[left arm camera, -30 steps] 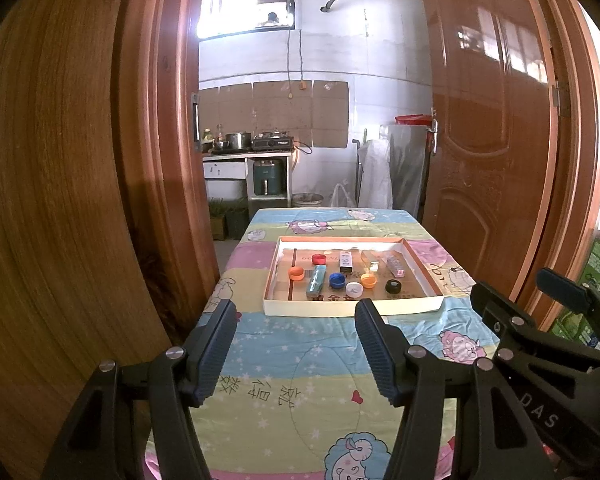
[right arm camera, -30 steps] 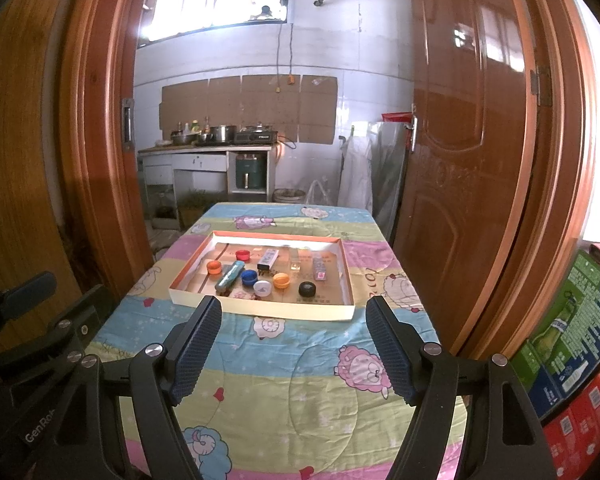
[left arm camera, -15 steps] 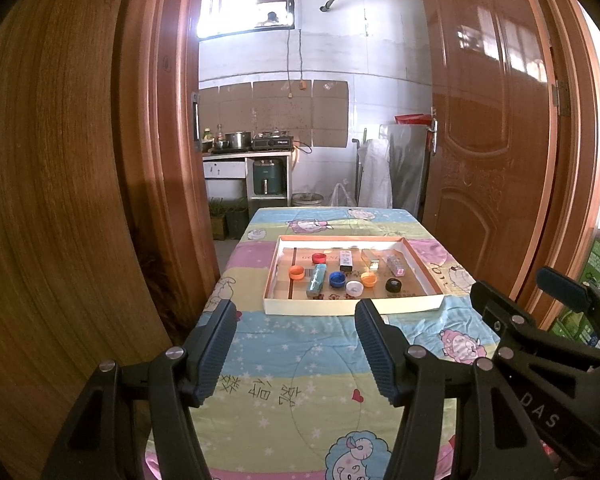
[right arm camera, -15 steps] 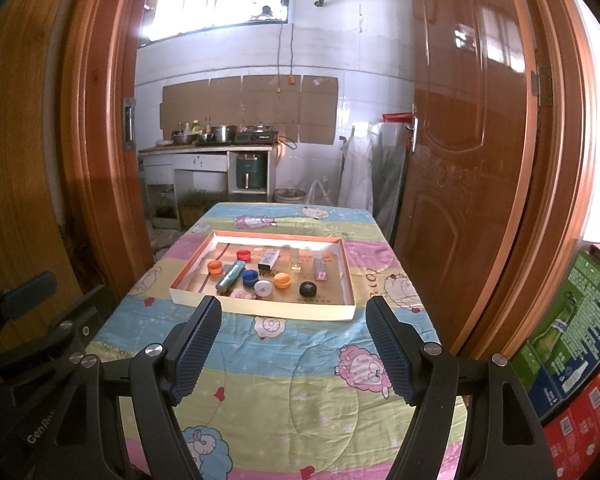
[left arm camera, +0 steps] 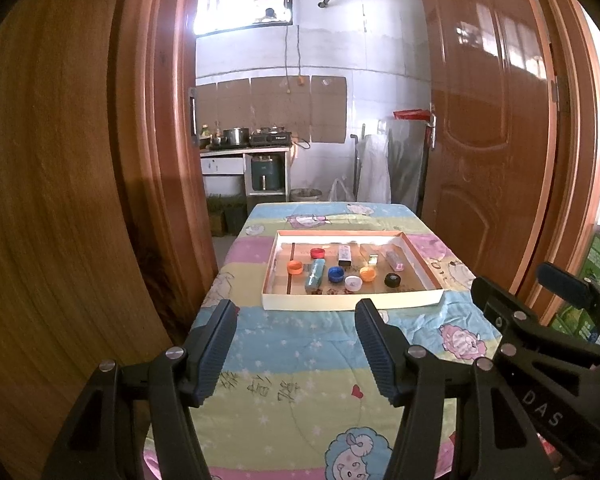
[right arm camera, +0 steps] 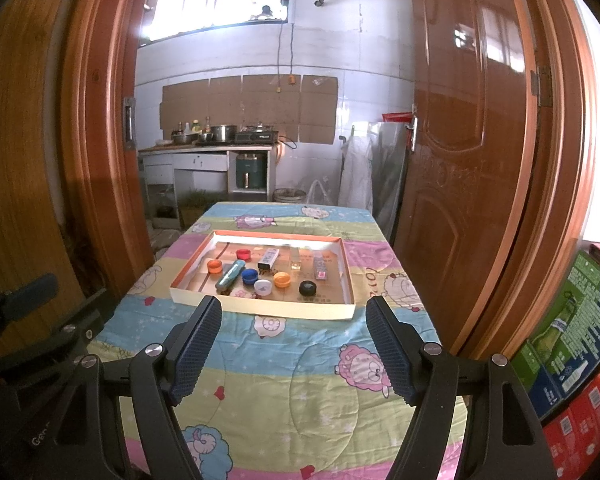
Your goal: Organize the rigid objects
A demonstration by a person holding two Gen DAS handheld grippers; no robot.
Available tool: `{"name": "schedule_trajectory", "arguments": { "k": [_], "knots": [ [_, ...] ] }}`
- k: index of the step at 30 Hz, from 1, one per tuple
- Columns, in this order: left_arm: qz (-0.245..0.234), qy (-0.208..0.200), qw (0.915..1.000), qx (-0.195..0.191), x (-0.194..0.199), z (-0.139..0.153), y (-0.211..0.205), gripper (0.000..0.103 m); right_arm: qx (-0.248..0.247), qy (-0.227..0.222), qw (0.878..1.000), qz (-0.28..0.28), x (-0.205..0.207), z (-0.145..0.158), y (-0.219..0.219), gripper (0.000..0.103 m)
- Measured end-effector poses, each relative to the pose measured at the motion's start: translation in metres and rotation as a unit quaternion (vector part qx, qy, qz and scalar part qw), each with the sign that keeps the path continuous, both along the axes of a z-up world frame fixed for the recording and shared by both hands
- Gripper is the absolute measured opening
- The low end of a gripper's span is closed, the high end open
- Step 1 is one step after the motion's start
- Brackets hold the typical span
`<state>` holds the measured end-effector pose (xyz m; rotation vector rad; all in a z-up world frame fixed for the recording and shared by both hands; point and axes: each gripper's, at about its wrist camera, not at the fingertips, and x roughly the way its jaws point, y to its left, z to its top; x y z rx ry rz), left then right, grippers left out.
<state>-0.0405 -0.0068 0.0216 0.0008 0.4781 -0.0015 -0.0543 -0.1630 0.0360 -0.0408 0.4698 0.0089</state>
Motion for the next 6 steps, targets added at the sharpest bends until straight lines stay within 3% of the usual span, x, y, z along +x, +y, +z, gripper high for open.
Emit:
{"name": "schedule_trajectory", "arguments": {
  "k": [6],
  "knots": [
    [0.009, 0.004, 1.0000, 0.001, 0.0007, -0.0020, -0.0014, 0.061, 0.001, 0.004, 1.000, 0.001, -0.0009, -0.0052, 0.0036, 0.076]
  ]
}}
